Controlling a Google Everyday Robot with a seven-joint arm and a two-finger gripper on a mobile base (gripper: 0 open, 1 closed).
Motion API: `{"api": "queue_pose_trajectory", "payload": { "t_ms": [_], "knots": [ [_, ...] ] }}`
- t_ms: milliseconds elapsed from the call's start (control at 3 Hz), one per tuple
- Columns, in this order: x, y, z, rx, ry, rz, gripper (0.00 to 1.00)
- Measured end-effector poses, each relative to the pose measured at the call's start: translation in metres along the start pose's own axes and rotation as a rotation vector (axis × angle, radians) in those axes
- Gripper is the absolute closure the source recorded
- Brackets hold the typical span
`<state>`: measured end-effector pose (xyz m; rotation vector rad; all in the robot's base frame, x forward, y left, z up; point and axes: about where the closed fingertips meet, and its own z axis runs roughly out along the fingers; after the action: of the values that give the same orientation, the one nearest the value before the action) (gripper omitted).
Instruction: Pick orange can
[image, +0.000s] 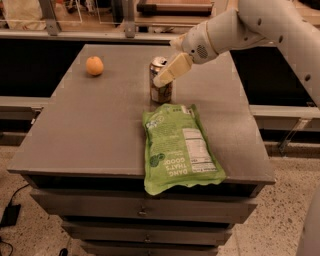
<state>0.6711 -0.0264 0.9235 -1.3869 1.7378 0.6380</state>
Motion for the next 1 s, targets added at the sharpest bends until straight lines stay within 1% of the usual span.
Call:
{"api": "queue_pose_trajectory", "payload": {
  "t_ms": [333, 667, 1000],
  "knots": [
    [0.0019, 0.0043, 0.008, -0.034, 0.012, 0.004, 0.03],
    [0.0017, 0.0052, 0.0114, -0.038, 0.012, 0.004, 0.33],
    [0.0017, 0.006, 0.0138, -0.043, 0.012, 0.004, 0.57]
  ]
}}
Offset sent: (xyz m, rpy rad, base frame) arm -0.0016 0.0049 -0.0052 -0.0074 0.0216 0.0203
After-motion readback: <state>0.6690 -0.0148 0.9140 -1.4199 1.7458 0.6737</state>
